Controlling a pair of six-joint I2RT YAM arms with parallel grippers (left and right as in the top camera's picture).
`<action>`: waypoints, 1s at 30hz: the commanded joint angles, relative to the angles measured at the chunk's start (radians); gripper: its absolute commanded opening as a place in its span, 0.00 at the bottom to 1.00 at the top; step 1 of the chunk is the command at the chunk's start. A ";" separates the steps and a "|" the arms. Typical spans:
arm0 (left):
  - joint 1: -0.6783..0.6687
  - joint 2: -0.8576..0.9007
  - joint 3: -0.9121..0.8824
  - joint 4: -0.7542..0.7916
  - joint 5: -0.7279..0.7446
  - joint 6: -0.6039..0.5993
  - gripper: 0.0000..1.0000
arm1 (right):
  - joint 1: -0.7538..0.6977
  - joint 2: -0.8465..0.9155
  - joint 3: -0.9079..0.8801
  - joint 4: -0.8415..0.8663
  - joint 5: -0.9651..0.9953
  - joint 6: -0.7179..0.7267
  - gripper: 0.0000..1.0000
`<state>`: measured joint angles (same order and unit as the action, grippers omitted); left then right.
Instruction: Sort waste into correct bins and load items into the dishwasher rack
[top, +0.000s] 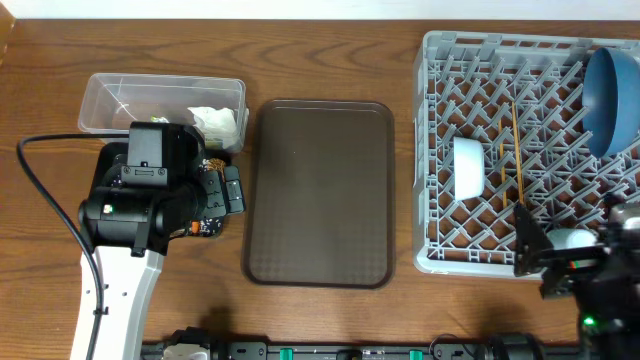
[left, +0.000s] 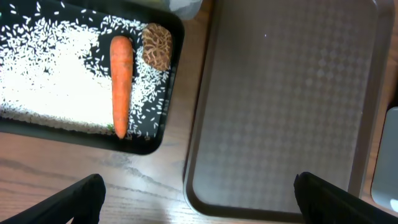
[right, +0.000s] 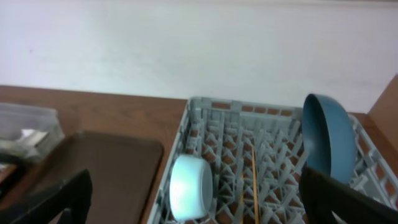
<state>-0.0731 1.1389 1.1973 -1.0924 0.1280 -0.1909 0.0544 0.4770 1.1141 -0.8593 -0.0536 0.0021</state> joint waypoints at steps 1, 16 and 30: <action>0.005 0.002 0.009 -0.003 0.003 -0.009 0.98 | -0.019 -0.074 -0.151 0.064 0.026 -0.014 0.99; 0.005 0.002 0.009 -0.003 0.003 -0.009 0.98 | -0.019 -0.427 -0.733 0.414 0.026 0.009 0.99; 0.005 0.002 0.009 -0.003 0.003 -0.009 0.98 | -0.019 -0.472 -1.111 0.881 0.019 0.117 0.99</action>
<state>-0.0731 1.1389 1.1973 -1.0931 0.1284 -0.1909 0.0544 0.0116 0.0582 -0.0299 -0.0364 0.0727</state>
